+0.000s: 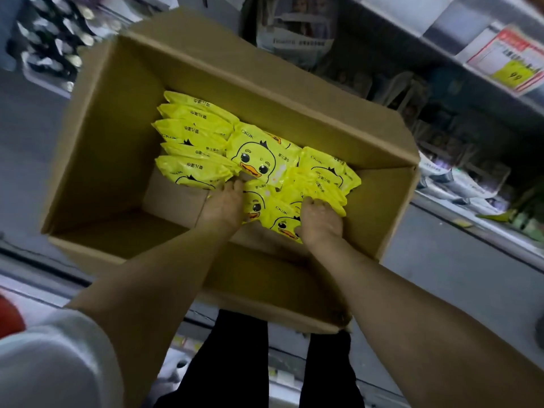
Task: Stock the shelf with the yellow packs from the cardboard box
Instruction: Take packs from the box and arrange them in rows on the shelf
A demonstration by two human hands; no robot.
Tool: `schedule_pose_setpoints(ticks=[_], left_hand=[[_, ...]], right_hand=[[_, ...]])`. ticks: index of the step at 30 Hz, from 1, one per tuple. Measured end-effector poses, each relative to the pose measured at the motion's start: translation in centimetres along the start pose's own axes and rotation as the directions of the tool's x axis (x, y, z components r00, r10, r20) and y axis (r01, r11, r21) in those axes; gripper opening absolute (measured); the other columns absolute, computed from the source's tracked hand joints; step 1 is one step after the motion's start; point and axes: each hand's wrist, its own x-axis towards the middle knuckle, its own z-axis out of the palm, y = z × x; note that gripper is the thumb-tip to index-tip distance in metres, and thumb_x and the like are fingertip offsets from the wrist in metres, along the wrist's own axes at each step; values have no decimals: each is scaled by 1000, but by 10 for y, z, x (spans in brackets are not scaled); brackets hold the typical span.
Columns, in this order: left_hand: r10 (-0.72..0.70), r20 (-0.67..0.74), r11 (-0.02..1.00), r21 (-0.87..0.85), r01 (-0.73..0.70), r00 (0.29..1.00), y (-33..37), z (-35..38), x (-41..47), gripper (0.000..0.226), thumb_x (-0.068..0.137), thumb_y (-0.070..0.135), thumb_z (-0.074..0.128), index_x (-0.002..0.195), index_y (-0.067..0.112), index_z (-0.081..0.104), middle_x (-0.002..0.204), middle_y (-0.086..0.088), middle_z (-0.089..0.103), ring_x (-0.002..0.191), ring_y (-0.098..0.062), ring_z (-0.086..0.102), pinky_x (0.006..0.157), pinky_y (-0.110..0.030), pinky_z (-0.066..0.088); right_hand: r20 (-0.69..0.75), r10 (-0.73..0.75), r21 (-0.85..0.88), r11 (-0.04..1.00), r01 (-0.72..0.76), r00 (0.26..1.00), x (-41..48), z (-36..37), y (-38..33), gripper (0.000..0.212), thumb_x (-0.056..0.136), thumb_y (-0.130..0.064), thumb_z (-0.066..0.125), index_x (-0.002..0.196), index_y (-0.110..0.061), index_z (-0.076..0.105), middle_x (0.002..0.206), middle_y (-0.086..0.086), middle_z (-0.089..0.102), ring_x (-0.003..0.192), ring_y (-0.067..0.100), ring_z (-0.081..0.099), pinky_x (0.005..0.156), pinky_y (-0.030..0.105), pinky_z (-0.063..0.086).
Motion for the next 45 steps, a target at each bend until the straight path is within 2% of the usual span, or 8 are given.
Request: schedule_pose_setpoints(ticks=[9,13,19,28,31,37,42,45], left_hand=[[-115,70,991,-64,120,991,-7,15,11,78,74,33,81,139,16,41,151,-15,30,135,-34,37,106,-42,37],[-107,138,953,-268,142,985,-18,18,17,70,63,42,85,126,26,58,127,-5,61,113,-27,58,93,-42,50],[-246,128,772,-573,274,961,-4,0,-19,44,82,20,77,121,7,61,107,-13,62,111,-29,58,85,-31,42],[-415,-18,534,-814,228,910,37,-54,-113,55,81,33,77,123,1,62,117,-15,65,105,-29,60,86,-34,44],[-415,-91,598,-777,196,905,68,-84,-156,55,80,39,78,115,0,64,102,-14,65,96,-30,61,77,-31,42],[-348,-317,657,-754,-11,882,149,-149,-244,51,75,28,84,118,8,65,114,-8,65,108,-29,61,84,-31,45],[-182,-489,731,-647,-215,853,232,-207,-282,80,48,39,94,117,10,66,114,-9,69,102,-27,66,97,-44,51],[-95,-595,809,-513,-287,798,310,-237,-337,41,66,32,88,98,14,70,100,-10,71,98,-28,67,90,-38,52]], right_hand=[[22,-23,-65,998,25,999,3,28,-8,42,89,-30,71,128,-20,58,137,9,45,129,27,39,89,35,47],[77,-23,140,990,12,997,-2,21,-6,37,91,-20,68,125,-17,54,128,11,59,120,32,56,88,37,50],[56,-5,400,916,-18,998,-32,-1,7,47,98,-31,58,132,-4,39,128,20,60,120,39,56,86,40,47],[-157,-139,571,795,204,978,-105,-62,64,70,84,-46,74,134,-4,50,135,16,56,125,35,51,94,38,45],[-274,-156,515,809,282,949,-142,-82,96,55,82,-43,77,119,-6,59,117,13,63,110,31,58,80,35,45],[-474,-146,406,839,362,868,-228,-118,210,34,76,-28,79,102,-14,63,109,12,69,103,31,62,76,33,47],[-628,-108,304,878,371,771,-305,-144,335,29,75,-30,81,97,-21,65,103,6,67,101,27,60,67,28,32],[-680,-66,288,892,350,730,-351,-155,404,46,73,-36,83,114,-20,70,113,5,68,108,28,60,75,32,43]])
